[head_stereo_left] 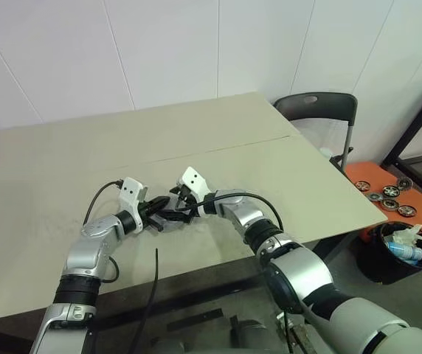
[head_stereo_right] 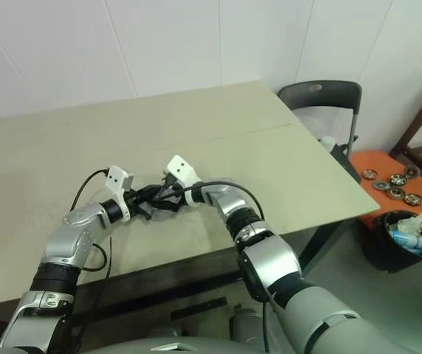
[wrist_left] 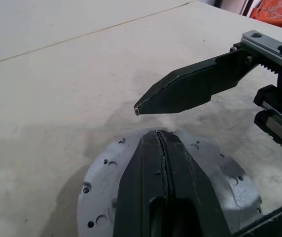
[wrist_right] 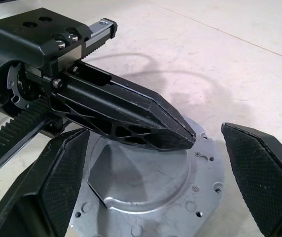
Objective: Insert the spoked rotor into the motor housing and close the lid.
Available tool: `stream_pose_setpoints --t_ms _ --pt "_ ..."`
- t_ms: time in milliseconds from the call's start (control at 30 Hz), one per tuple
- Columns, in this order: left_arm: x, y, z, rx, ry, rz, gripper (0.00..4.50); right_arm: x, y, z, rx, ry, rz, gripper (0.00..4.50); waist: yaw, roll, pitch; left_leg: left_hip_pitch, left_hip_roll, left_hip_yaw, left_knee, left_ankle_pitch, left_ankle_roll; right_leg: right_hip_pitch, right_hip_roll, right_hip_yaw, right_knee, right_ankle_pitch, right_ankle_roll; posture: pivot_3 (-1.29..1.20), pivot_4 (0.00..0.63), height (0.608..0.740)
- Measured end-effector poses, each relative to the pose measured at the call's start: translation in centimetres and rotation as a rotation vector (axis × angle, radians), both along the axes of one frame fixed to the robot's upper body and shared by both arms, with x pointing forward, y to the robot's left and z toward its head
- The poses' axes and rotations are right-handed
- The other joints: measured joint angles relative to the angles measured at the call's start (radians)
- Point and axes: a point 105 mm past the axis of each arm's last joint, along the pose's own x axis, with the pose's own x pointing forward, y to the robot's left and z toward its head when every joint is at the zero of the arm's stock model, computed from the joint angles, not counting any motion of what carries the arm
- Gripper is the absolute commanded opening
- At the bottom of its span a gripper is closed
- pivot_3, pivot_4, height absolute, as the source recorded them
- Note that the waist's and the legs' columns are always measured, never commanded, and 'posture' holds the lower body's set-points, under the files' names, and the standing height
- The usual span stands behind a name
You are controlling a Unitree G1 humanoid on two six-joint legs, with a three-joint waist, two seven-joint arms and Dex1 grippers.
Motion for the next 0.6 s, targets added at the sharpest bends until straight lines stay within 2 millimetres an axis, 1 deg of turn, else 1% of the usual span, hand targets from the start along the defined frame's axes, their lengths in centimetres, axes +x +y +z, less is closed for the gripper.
stream_pose_setpoints --t_ms 67,100,133,167,233,267,333,500,600 --pt "0.0 -0.1 0.0 -0.002 -0.001 -0.005 0.0 0.4 -0.7 0.0 -0.011 -0.006 -0.011 4.48 0.0 0.0 0.0 -0.001 0.0 0.0 0.0 0.0 0.0 0.0 0.0 0.0 0.0 0.0 0.0 0.0 0.0 0.74" --pt "-0.1 0.1 0.0 0.0 0.0 -0.005 0.0 0.8 -1.0 0.6 0.019 -0.014 -0.033 4.48 0.0 0.001 0.001 0.0 0.0 0.0 0.0 0.0 0.0 0.0 0.0 0.0 0.0 0.0 0.0 0.0 0.0 0.74" --pt "-0.2 0.2 -0.1 0.0 0.003 -0.003 0.0 1.4 -1.5 1.6 0.045 -0.036 -0.056 4.48 -0.001 0.001 0.001 0.0 0.0 0.001 0.0 0.0 0.0 0.0 0.0 0.0 0.0 0.0 0.0 0.0 0.0 0.74" --pt "-0.2 0.2 -0.2 0.0 0.006 -0.006 0.0 2.3 -2.1 3.1 0.063 -0.078 -0.077 4.48 0.0 0.001 0.001 0.001 -0.001 0.001 0.0 0.0 0.0 0.001 -0.001 0.0 0.0 0.0 0.0 0.0 0.0 0.74" --pt "-0.3 0.3 -0.3 0.0 0.01 -0.005 0.0 3.4 -2.7 5.8 0.095 -0.151 -0.095 4.48 -0.001 0.001 0.001 0.006 -0.001 0.001 0.0 0.0 0.0 0.005 0.0 0.0 0.0 0.0 0.0 0.0 0.0 0.74" --pt "-0.3 0.4 -0.3 0.001 0.011 -0.005 0.0 3.6 -2.8 6.4 0.105 -0.166 -0.094 4.48 -0.002 0.001 0.001 0.01 0.0 0.001 -0.001 0.0 0.0 0.009 0.0 0.0 -0.001 -0.001 0.001 0.0 0.0 0.74" --pt "-0.4 0.4 -0.5 0.003 0.015 -0.004 0.0 3.5 -2.9 6.4 0.1 -0.161 -0.081 4.48 -0.002 0.001 0.001 0.015 0.0 0.002 -0.002 0.0 0.0 0.014 0.001 0.0 -0.001 -0.003 0.004 0.0 0.0 0.74" --pt "-0.6 0.6 -0.5 0.007 0.019 -0.013 0.0 2.7 -3.0 4.7 0.066 -0.1 -0.03 4.48 0.0 0.002 0.001 0.015 0.0 0.002 0.0 0.0 0.0 0.015 0.001 -0.001 0.0 -0.003 0.004 0.0 0.0 0.74" --pt "-0.6 0.7 -0.5 0.009 0.019 -0.016 0.0 2.7 -3.4 4.2 0.08 -0.009 -0.05 4.48 -0.001 0.001 0.001 0.015 0.0 0.001 0.0 0.0 0.0 0.015 0.001 0.0 0.0 -0.003 0.004 0.0 0.0 0.74"
